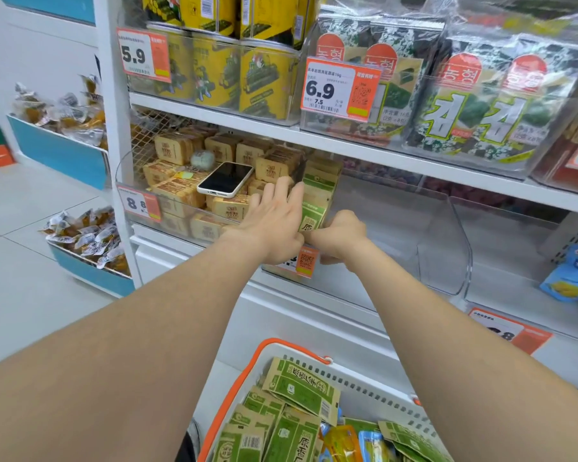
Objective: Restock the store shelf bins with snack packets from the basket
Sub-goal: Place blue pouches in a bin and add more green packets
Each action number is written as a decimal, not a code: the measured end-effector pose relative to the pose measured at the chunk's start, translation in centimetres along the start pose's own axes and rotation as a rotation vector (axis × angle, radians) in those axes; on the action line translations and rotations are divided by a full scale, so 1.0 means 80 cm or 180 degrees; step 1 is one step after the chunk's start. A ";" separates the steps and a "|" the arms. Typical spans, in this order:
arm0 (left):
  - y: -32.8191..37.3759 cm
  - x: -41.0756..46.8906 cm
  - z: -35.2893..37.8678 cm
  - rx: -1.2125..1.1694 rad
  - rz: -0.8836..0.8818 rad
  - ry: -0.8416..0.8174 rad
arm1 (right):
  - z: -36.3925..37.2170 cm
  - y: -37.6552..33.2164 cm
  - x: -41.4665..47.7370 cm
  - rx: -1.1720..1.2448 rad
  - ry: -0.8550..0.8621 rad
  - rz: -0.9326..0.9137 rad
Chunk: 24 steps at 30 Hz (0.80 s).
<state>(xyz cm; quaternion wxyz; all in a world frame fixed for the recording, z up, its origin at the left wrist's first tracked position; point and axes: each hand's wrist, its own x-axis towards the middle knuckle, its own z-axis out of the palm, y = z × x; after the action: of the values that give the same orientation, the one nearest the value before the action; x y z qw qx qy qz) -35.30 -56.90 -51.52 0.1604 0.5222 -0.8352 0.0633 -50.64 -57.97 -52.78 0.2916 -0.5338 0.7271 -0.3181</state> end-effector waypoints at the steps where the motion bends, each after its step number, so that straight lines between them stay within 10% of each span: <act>1: 0.001 0.000 0.000 0.0057 0.0056 0.0043 | 0.002 0.003 -0.003 -0.0307 0.0282 -0.0153; 7: 0.022 -0.002 -0.013 0.0243 0.0555 0.0635 | 0.008 0.047 -0.052 -0.0837 0.1366 -0.1632; 14: 0.052 -0.022 -0.010 -0.0196 0.0444 -0.0680 | 0.008 0.114 -0.106 -0.1830 0.1638 -0.2908; 24: 0.102 -0.039 0.010 0.0242 0.0897 -0.0946 | 0.070 0.204 -0.131 -0.2836 -0.0918 -0.1929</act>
<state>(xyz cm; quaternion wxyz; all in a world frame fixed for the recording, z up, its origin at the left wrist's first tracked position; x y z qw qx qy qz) -41.50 -50.79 -52.81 0.0053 0.4095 -0.9115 0.0389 -53.29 -45.01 -68.06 0.0298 -0.8288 0.5581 0.0267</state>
